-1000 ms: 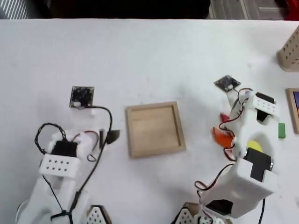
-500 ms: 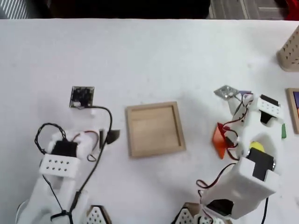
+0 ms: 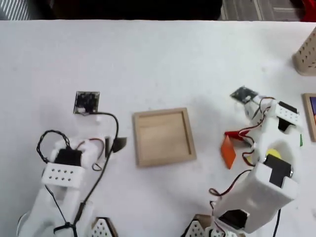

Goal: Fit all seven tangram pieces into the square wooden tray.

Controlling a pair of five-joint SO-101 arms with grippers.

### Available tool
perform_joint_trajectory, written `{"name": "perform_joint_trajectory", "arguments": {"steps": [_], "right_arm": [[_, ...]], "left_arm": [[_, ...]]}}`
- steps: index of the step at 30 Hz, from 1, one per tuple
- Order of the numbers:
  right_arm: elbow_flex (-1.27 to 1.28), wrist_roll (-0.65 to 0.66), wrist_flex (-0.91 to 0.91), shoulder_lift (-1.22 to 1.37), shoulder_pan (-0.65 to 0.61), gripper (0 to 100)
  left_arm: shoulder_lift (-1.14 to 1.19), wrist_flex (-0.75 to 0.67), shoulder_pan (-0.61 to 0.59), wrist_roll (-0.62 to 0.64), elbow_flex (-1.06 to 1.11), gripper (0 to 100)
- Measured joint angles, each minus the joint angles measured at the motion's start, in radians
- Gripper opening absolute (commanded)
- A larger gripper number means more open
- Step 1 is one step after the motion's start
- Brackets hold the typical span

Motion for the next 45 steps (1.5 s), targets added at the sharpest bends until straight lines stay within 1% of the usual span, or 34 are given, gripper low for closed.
{"name": "perform_joint_trajectory", "arguments": {"steps": [3,8,14,19,22,26,29,32,35,37,45], "right_arm": [[-0.029,-0.052,0.0,0.015,0.002,1.5],[-0.077,-0.074,0.02,0.038,0.003,1.8],[-0.141,-0.078,0.127,0.051,0.002,1.8],[-0.198,-0.091,0.273,0.054,-0.003,1.8],[-0.219,-0.155,0.358,0.021,-0.006,1.8],[-0.224,-0.235,0.423,-0.094,-0.028,1.8],[-0.224,-0.293,0.482,-0.189,-0.057,1.8],[-0.224,-0.374,0.543,-0.267,-0.107,1.8],[-0.224,-0.489,0.588,-0.315,-0.193,1.8],[-0.224,-0.578,0.597,-0.327,-0.267,1.7],[-0.224,-0.939,0.585,-0.333,-0.614,1.7]], "left_arm": [[0.0,0.0,0.0,0.0,0.0,32],[0.0,0.0,0.0,0.0,0.0,32],[0.0,0.0,0.0,-0.025,0.0,32],[0.0,0.0,0.0,-0.026,0.0,32],[0.0,0.0,0.0,-0.026,0.0,32],[0.0,0.0,0.0,-0.025,0.0,32],[0.0,-0.006,-0.026,0.018,0.0,32],[0.0,-0.041,-0.074,0.041,0.0,32],[0.0,-0.055,-0.112,0.072,0.0,32],[0.0,-0.058,-0.12,0.097,0.0,32],[0.0,-0.058,-0.146,0.104,0.0,32]]}}
